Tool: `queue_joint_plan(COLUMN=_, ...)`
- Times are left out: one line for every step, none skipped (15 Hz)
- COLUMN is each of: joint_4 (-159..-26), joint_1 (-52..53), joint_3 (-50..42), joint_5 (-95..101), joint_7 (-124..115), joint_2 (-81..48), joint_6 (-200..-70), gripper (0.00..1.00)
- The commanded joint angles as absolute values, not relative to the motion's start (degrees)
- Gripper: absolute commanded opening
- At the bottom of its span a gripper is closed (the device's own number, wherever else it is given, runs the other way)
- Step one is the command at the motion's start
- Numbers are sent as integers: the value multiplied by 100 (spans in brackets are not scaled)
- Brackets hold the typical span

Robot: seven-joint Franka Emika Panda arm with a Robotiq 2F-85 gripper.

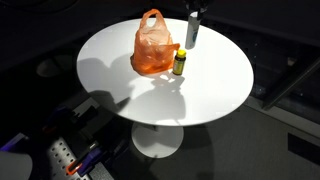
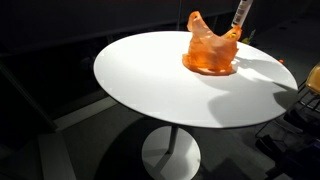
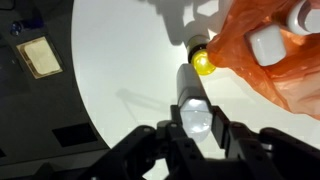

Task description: Put the roll on stick in the plastic bag

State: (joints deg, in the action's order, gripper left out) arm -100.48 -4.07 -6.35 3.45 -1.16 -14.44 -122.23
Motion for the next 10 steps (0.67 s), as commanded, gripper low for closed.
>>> queue_joint_plan(joint_4=-9911, joint_1=-373, joint_3=-425, joint_5=137, joint_7=32, joint_2=-1265, joint_6=-11979, gripper=10)
queue_joint_plan(joint_4=-9935, joint_1=-355, joint_3=-356, joint_5=47, joint_7=98, joint_2=-1222, joint_6=-12019, gripper=10)
queue_joint_plan(joint_4=-9956, joint_1=-339, joint_3=-288, joint_5=-53, joint_7=166, joint_2=-1186, joint_6=-12053, gripper=10)
queue_joint_plan(joint_4=-9970, joint_1=-320, joint_3=-236, joint_5=-128, joint_7=226, joint_2=-1163, joint_6=-12091, gripper=10)
queue_joint_plan(joint_4=-9995, joint_1=-302, joint_3=-181, joint_5=-215, joint_7=315, joint_2=-1140, joint_6=-12109, gripper=10)
queue_joint_plan(joint_4=-10016, joint_1=-284, joint_3=-141, joint_5=-273, joint_7=373, joint_2=-1123, joint_6=-12120, gripper=10)
queue_joint_plan(joint_4=-10053, joint_1=-266, joint_3=-111, joint_5=-290, joint_7=422, joint_2=-1111, joint_6=-12123, gripper=10)
queue_joint_plan(joint_4=-10073, joint_1=-249, joint_3=-89, joint_5=-278, joint_7=433, joint_2=-1109, joint_6=-12114, gripper=10)
queue_joint_plan(joint_4=-10115, joint_1=-245, joint_3=-74, joint_5=-272, joint_7=481, joint_2=-1106, joint_6=-12104, gripper=10)
queue_joint_plan(joint_4=-10143, joint_1=-238, joint_3=-70, joint_5=-249, joint_7=482, joint_2=-1108, joint_6=-12087, gripper=10)
